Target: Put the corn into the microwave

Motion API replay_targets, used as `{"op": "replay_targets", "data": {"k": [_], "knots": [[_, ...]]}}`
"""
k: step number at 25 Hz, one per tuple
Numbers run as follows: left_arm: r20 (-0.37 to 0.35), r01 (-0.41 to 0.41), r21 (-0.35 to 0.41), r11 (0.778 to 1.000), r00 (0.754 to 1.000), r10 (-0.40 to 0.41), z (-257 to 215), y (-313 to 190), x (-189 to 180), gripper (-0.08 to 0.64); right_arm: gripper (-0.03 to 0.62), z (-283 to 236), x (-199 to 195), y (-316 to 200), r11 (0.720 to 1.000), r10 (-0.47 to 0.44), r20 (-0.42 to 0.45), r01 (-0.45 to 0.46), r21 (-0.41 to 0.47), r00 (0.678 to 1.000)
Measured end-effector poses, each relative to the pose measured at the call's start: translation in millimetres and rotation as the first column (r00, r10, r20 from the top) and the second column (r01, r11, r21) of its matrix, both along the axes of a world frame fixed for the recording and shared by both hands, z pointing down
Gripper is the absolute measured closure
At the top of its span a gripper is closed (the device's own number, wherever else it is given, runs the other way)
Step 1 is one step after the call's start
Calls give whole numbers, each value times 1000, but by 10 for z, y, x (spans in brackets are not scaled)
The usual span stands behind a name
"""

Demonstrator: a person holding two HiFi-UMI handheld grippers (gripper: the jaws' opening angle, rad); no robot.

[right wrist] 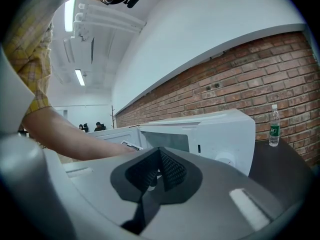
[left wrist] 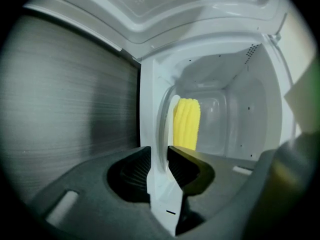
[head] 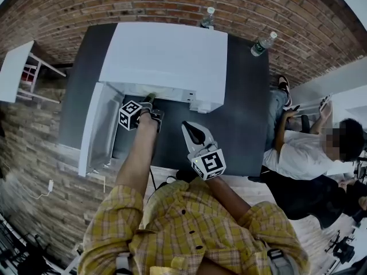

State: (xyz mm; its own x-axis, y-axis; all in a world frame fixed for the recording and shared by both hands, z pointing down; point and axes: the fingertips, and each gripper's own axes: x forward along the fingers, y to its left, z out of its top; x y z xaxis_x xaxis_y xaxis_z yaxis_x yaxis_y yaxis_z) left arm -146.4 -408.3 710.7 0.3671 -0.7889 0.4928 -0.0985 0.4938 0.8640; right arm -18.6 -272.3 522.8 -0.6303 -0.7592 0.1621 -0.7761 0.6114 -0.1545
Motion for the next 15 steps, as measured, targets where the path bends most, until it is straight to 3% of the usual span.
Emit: {"op": "replay_targets", "data": {"k": [15], "knots": [[-61, 23, 56, 998, 998, -20, -157, 86, -47, 420, 596, -49, -11, 70, 1000, 10, -6, -10, 12, 1000]]}}
